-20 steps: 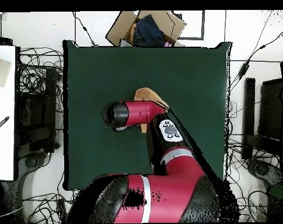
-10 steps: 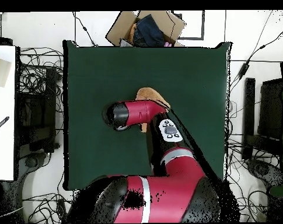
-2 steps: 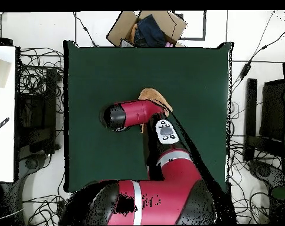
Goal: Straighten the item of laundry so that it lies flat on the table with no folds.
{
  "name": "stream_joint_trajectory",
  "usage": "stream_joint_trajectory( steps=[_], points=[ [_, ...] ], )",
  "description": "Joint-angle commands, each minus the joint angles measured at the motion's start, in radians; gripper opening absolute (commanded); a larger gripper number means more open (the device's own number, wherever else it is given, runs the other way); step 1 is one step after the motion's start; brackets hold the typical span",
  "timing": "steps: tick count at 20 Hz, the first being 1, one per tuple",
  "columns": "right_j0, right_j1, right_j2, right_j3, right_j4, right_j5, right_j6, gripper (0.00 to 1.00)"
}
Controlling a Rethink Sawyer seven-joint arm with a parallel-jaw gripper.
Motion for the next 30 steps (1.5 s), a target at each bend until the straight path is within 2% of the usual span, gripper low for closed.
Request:
stream_joint_trajectory(
  steps=[1, 17, 30],
  points=[
    [0.026, -0.011, -0.025, -0.049, -0.071, -0.102, 0.091, 1.00],
    [0.014, 0.010, -0.021, -0.051, -0.077, -0.140, 0.077, 1.00],
    [0.011, 0.013, -0.018, -0.070, -0.077, -0.123, 0.056, 1.00]
  ],
)
